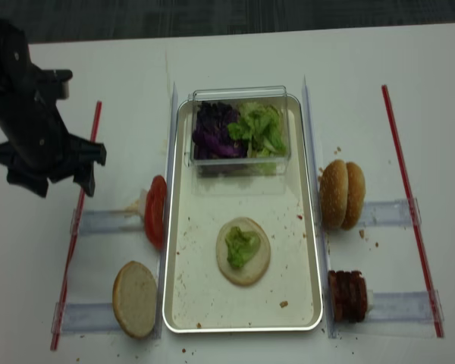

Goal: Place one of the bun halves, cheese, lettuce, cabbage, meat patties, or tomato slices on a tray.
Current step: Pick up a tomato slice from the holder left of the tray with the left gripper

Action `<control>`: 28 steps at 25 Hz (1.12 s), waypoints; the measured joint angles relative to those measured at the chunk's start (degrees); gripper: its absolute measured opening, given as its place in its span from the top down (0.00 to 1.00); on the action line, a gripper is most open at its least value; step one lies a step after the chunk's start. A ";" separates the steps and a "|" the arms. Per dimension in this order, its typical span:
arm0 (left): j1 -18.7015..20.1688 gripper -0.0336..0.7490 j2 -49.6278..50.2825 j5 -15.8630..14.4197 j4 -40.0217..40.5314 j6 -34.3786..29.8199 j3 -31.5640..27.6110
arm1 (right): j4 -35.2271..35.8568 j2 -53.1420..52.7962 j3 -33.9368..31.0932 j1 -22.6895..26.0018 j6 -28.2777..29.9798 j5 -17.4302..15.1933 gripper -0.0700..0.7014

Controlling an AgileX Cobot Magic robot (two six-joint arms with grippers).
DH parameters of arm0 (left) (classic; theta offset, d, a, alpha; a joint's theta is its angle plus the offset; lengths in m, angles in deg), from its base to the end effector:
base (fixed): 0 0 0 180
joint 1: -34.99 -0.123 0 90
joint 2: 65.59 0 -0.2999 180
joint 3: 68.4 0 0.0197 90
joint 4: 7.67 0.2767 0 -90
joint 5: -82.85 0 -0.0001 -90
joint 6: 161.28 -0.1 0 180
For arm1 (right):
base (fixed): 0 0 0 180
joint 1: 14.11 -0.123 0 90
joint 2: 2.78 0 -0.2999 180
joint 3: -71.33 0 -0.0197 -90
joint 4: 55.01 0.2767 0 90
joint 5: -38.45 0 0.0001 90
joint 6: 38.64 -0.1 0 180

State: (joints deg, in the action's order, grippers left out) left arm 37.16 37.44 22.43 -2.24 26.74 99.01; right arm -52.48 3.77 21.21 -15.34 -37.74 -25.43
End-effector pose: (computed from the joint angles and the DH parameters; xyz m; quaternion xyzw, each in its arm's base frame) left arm 0.3327 -0.0044 0.2139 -0.0290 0.9981 0.0387 0.0381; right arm 0.0084 0.0041 0.2749 -0.0175 0.8680 0.0235 0.4957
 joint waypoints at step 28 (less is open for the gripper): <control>26.09 0.24 3.60 0.41 -5.99 3.65 4.78 | 0.00 0.00 0.00 0.00 0.15 0.00 0.02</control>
State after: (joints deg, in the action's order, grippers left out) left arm 63.25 41.04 22.84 -8.23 30.39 103.78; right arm -52.48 3.77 21.21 -15.34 -37.59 -25.43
